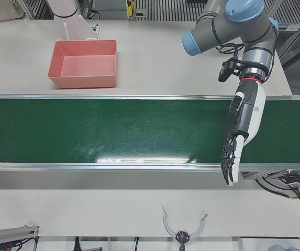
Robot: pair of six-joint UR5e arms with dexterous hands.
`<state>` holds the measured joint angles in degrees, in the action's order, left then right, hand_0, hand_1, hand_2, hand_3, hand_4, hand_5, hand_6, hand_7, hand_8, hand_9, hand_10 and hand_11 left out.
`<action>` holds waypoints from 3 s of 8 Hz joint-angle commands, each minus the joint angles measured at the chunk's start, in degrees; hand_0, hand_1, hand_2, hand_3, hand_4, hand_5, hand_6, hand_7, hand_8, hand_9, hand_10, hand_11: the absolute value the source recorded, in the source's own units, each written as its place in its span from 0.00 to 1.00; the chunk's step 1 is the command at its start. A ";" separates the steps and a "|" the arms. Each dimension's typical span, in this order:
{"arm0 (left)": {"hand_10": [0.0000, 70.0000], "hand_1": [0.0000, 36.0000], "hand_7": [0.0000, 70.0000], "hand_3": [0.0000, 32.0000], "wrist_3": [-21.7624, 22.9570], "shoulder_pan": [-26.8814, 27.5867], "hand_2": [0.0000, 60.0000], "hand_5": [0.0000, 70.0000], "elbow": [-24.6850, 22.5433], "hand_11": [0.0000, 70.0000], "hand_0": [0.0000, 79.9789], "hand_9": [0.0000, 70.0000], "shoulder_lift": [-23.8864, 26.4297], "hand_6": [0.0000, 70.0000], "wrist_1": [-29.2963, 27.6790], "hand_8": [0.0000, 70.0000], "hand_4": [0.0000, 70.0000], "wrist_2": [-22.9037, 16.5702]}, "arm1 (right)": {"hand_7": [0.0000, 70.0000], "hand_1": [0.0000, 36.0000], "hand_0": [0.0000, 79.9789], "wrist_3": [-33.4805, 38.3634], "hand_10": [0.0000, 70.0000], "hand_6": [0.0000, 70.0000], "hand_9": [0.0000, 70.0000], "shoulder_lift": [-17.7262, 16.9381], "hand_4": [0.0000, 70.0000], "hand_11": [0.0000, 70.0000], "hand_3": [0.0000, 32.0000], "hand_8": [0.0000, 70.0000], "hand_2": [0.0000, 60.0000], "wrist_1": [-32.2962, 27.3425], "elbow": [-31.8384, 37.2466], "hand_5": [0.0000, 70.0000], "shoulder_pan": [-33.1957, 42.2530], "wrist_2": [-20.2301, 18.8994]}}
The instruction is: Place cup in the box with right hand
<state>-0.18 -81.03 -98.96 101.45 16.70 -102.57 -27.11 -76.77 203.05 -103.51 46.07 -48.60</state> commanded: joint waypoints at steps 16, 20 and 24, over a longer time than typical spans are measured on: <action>0.00 0.00 0.00 0.00 0.00 0.00 0.00 0.00 -0.01 0.00 0.00 0.00 0.07 0.00 0.00 0.00 0.00 0.00 | 1.00 0.30 0.59 -2.69 0.12 0.22 0.46 0.04 1.00 0.15 0.00 0.23 0.58 0.33 -0.72 0.00 0.60 0.70; 0.00 0.00 0.00 0.00 0.00 0.00 0.00 0.00 -0.01 0.00 0.00 0.00 -0.02 0.00 0.00 0.00 0.00 0.00 | 0.95 0.35 0.60 -7.32 0.12 0.22 0.47 -0.49 1.00 0.16 0.00 0.24 0.65 0.85 -16.40 0.01 0.61 0.44; 0.00 0.00 0.00 0.00 0.00 0.00 0.00 0.00 -0.01 0.00 0.00 0.00 -0.02 0.00 0.00 0.00 0.00 0.00 | 1.00 0.36 0.60 -24.94 0.12 0.29 0.62 1.62 1.00 0.16 0.00 0.29 0.65 2.09 -37.58 0.01 -16.20 2.97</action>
<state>-0.18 -81.04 -98.96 101.47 16.73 -102.57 -41.71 -76.13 204.94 -130.45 41.02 -47.89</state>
